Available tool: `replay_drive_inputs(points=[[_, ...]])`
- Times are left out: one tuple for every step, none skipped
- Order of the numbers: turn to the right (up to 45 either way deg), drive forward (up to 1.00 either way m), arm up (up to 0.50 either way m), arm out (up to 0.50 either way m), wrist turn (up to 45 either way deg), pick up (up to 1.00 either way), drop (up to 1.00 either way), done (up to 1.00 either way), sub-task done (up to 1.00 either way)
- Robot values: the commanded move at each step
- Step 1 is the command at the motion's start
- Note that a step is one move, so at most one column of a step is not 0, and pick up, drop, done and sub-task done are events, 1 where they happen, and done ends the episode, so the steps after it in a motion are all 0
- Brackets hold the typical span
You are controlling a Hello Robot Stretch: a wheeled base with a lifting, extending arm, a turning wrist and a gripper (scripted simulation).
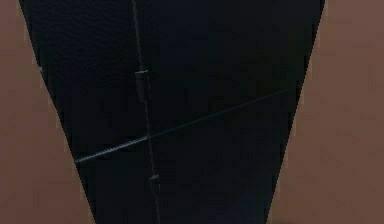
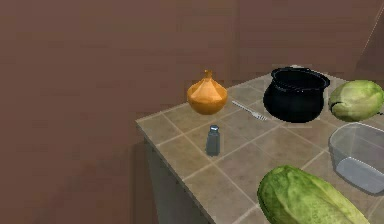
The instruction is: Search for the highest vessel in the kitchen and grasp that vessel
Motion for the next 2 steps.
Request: replay_drive_inputs(points=[[0.0, 0.00, 0.38, 0.00, 0.0, 0.00, 0.00, 0.00, 0.00], [0.0, 0.00, 0.00, 0.46, 0.0, 0.00, 0.00, 0.00, 0.00]])
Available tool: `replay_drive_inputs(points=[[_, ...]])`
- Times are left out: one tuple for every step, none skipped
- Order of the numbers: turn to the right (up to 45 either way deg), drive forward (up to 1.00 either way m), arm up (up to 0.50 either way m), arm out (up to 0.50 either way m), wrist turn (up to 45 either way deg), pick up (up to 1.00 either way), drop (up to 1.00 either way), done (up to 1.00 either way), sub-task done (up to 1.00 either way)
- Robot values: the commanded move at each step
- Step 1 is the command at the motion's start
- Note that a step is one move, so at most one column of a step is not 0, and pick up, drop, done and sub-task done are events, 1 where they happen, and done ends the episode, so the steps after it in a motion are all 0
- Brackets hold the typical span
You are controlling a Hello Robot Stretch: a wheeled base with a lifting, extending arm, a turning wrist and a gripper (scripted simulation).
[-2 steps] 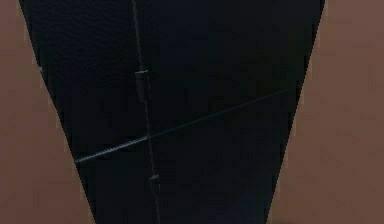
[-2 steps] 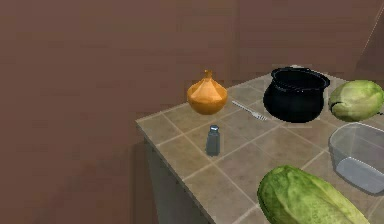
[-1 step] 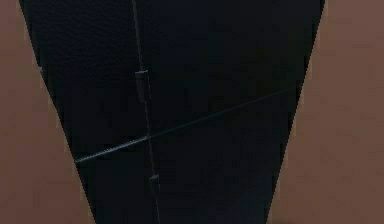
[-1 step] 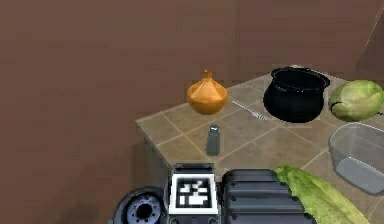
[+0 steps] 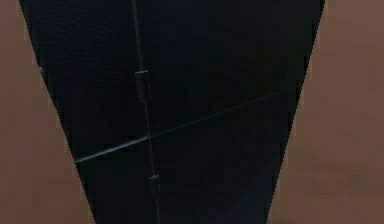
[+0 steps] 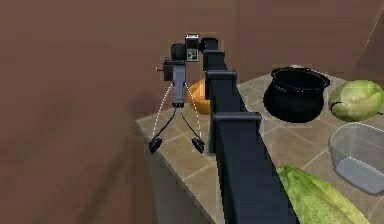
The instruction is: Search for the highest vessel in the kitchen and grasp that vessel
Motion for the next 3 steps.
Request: replay_drive_inputs(points=[[0.0, 0.00, 0.00, 0.00, 45.0, 0.00, 0.00, 0.00, 0.00], [0.0, 0.00, 0.00, 0.00, 45.0, 0.00, 0.00, 0.00, 0.00], [0.0, 0.00, 0.00, 0.00, 45.0, 0.00, 0.00, 0.00, 0.00]])
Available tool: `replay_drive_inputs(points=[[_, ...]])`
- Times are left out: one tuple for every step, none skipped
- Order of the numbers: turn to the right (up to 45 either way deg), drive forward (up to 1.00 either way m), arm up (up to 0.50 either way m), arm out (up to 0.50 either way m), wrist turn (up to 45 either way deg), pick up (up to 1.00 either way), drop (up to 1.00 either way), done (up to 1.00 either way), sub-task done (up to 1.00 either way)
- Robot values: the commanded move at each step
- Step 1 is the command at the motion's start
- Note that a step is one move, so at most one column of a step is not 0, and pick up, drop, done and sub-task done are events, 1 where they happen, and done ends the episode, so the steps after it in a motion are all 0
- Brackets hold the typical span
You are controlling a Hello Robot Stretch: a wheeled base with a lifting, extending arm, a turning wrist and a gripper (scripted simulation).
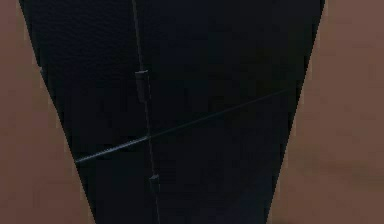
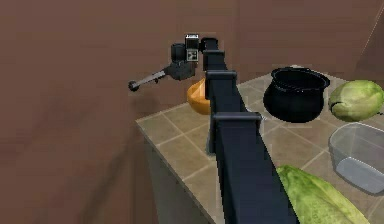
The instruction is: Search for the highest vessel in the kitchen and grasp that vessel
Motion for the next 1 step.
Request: replay_drive_inputs(points=[[0.0, 0.00, 0.00, 0.00, 45.0, 0.00, 0.00, 0.00, 0.00]])
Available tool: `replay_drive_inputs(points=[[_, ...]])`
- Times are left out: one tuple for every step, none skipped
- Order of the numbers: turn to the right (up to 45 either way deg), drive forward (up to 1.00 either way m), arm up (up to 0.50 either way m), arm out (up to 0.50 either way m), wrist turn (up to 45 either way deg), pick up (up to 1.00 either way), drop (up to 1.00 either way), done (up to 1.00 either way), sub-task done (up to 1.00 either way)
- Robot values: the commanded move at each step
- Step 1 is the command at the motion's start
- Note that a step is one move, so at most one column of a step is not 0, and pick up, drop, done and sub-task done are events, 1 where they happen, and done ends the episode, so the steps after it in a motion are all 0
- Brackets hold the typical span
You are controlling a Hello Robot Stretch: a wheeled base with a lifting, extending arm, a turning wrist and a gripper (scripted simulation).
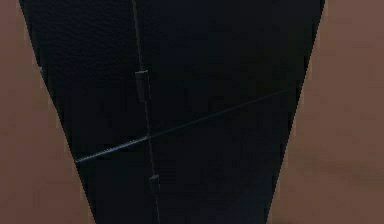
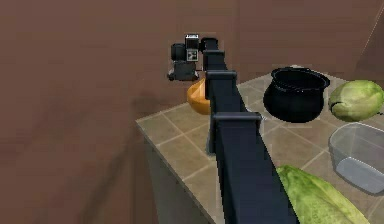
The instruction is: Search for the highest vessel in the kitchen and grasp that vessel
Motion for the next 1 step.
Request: replay_drive_inputs(points=[[0.0, 0.00, 0.00, 0.00, 36.0, 0.00, 0.00, 0.00, 0.00]])
